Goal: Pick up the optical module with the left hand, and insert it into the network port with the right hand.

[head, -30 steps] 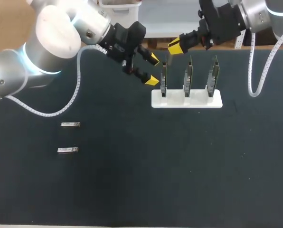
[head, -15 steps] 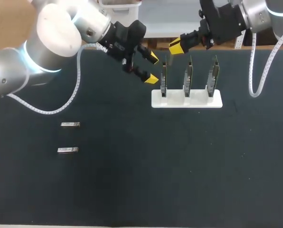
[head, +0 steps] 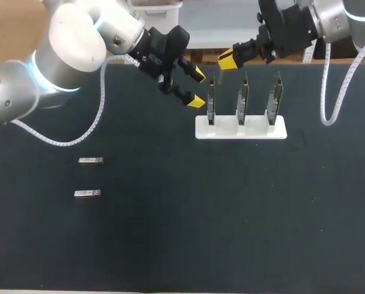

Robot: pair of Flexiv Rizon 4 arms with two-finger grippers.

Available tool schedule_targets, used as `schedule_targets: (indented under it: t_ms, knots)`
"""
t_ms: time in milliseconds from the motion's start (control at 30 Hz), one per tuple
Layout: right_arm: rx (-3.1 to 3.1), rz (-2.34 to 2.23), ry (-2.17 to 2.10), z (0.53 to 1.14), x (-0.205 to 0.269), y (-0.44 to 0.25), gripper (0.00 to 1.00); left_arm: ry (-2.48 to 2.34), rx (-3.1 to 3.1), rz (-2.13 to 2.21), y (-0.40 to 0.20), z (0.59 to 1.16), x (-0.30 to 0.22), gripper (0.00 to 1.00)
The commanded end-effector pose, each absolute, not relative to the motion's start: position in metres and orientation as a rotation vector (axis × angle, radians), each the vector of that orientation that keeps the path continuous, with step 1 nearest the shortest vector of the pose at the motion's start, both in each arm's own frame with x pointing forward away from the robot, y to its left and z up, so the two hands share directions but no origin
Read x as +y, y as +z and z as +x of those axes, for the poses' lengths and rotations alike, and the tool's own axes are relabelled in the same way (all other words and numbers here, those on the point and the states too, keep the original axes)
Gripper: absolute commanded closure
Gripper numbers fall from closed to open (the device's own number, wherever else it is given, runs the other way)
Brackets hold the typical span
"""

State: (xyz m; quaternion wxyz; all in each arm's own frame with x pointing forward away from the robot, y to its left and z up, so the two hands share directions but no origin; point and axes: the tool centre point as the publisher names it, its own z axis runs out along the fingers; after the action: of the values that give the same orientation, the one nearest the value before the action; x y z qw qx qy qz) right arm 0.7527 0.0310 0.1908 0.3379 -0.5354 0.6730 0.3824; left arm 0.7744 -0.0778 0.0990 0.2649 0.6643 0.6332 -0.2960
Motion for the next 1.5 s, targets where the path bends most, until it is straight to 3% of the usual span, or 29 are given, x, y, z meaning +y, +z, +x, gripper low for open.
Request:
schedule_targets:
  t_ms: [33,1500]
  knots:
    - [1.749,-1.391,1.008,0.754,0.03,0.191,1.0,-0.801,1.719,1.802,0.099,0.778,-0.08,0.0]
    - [1.704,-1.575,0.884,0.773,0.049,0.18,1.0,-0.801,1.719,1.802,0.099,0.778,-0.08,0.0]
